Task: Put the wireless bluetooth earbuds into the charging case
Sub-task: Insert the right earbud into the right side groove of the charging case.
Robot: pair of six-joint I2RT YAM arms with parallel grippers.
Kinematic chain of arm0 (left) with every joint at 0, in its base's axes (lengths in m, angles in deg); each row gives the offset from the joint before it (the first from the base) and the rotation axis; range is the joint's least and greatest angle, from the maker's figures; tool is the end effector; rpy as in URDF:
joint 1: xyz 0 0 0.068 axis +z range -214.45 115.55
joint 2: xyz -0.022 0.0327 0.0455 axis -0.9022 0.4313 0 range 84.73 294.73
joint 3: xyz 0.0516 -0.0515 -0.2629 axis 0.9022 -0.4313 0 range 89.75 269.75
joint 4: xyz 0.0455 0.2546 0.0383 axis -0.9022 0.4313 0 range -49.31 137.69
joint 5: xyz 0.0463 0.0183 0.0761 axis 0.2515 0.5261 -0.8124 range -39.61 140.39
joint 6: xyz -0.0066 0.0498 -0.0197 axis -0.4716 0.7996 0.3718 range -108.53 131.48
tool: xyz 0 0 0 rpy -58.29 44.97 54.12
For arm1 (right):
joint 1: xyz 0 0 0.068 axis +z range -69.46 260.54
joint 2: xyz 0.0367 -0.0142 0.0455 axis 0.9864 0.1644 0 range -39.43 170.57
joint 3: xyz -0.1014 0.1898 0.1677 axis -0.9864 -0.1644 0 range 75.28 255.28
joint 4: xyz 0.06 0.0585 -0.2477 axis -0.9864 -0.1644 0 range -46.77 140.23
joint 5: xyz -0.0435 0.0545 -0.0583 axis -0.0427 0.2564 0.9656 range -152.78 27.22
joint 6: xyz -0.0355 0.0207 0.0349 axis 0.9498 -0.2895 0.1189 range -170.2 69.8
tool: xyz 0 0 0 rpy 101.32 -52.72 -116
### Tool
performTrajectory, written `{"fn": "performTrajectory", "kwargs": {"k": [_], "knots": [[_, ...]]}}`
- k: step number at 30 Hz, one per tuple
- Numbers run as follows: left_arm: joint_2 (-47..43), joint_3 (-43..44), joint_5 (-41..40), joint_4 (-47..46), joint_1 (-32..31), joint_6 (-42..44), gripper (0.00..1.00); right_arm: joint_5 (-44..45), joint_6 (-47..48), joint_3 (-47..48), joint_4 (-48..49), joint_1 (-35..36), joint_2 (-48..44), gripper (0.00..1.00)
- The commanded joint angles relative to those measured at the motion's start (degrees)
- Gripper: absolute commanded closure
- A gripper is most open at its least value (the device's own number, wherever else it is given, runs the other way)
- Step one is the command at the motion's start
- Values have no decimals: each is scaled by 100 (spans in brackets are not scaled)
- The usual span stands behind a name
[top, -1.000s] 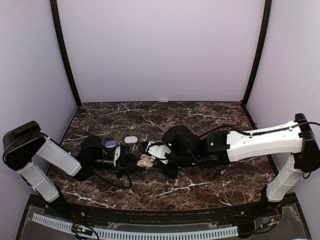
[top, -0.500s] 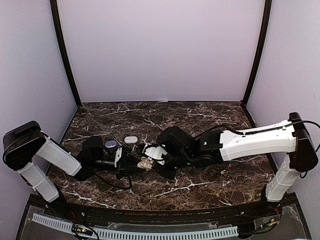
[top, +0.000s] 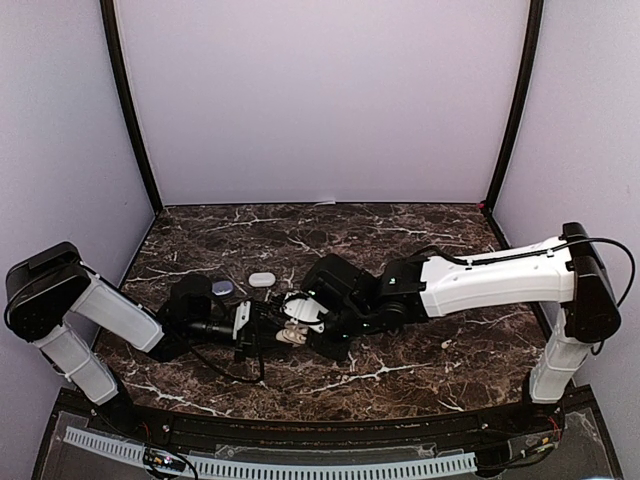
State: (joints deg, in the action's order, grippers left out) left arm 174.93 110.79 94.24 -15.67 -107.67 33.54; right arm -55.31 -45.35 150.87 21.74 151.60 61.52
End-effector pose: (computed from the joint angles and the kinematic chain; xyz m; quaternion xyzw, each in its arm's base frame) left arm 0.1736 -0.1969 0.1478 0.5872 0.4848 -0.3932 0.5153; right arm 0.1283 0.3596 0.2338 -0.5675 0.7604 0.1173 0.2932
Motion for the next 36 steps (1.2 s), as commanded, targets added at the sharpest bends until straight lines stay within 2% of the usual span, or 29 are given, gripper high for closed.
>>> {"fn": "performTrajectory", "kwargs": {"k": [1, 10, 24, 36], "knots": [[-214, 137, 270, -231, -160, 222, 98, 83, -235, 213, -71, -121, 241, 100], [-122, 180, 269, -252, -230, 248, 98, -107, -370, 333, 7, -152, 269, 100], [-239, 473, -197, 833, -460, 896, 98, -281, -652, 366, 45, -285, 260, 98], [-218, 583, -349, 1064, -530, 1012, 99, -420, -990, 294, 197, -433, 173, 97]]}}
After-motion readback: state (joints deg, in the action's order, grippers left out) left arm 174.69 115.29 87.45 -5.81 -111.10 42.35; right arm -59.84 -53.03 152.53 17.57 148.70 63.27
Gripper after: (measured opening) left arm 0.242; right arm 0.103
